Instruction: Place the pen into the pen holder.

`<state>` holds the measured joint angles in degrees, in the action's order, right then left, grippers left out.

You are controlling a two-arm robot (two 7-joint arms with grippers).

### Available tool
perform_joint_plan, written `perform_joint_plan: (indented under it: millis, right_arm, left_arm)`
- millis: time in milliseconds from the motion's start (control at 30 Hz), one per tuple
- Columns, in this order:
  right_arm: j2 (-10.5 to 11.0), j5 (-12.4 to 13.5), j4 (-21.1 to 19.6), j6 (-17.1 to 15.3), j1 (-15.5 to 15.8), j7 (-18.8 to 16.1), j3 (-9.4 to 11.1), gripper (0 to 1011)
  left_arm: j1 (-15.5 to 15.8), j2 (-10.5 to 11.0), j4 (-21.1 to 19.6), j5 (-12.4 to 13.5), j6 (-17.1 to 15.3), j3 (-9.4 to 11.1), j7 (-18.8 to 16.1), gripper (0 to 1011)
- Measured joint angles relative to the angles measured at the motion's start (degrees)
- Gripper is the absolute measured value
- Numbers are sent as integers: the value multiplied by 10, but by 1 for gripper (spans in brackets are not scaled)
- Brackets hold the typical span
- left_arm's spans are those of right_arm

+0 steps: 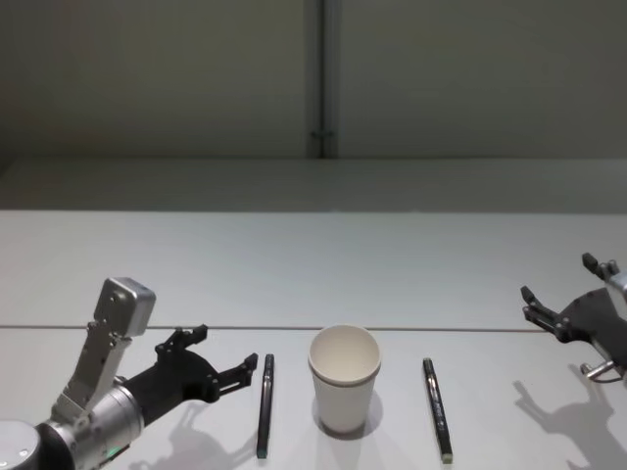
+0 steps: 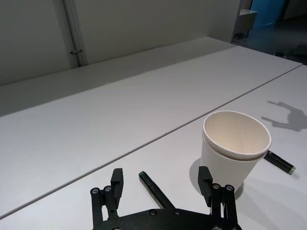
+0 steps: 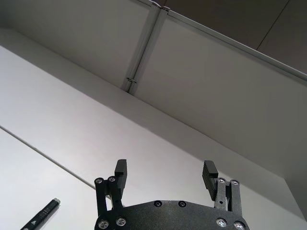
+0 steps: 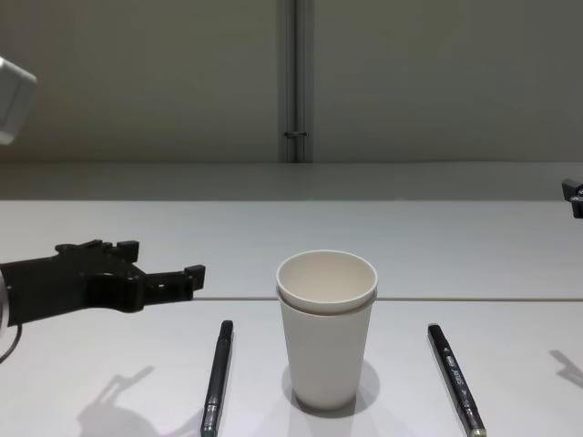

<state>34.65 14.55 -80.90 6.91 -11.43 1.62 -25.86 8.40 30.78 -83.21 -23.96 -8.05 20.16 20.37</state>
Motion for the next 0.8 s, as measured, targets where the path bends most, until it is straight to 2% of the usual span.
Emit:
perform_joint_plan:
  millis: [133, 800]
  right_arm:
    - [0, 0, 0, 0, 0, 0, 0, 1001]
    - [0, 0, 0, 0, 0, 0, 0, 1001]
  left_arm:
    - [8, -6, 9, 10, -25, 6, 3, 1001]
    - [53, -33, 58, 53, -100, 36, 32, 1001]
